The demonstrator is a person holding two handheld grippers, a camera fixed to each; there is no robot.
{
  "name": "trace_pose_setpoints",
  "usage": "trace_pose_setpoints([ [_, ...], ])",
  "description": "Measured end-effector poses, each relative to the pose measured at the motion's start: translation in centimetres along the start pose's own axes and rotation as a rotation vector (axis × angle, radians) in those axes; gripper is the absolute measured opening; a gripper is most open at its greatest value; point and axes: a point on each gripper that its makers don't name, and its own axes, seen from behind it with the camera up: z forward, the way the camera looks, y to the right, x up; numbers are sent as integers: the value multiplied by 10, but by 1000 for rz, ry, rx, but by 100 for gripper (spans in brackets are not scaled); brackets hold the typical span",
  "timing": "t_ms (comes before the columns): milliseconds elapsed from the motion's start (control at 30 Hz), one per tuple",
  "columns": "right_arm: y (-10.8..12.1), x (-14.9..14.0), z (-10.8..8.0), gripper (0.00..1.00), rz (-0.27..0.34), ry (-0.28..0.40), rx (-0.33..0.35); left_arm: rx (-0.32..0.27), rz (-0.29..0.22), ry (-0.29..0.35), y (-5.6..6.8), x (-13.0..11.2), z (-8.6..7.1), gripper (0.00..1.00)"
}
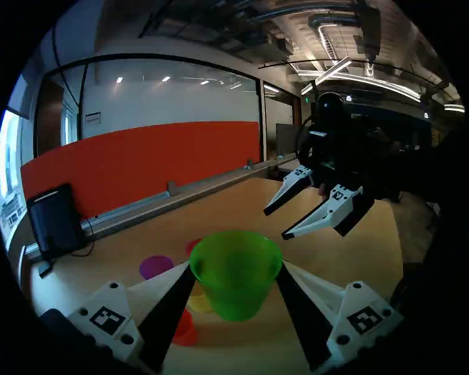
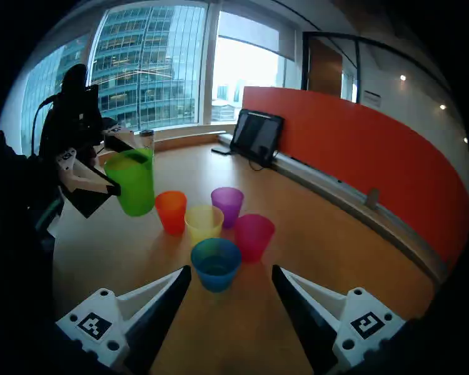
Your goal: Pour water
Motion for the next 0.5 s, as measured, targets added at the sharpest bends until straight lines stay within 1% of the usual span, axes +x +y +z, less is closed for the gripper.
trace_pose_setpoints([
  [100,-1,-4,6,100,0,-12,8,6,-4,17,-3,3,-3,87],
  [400,-9,-20,26,100,2,-51,45,44,-23,44,-20,9,-7,87],
  [500,-10,-25,33,100,3,-66,55,53,-24,53,-24,10,-8,87],
])
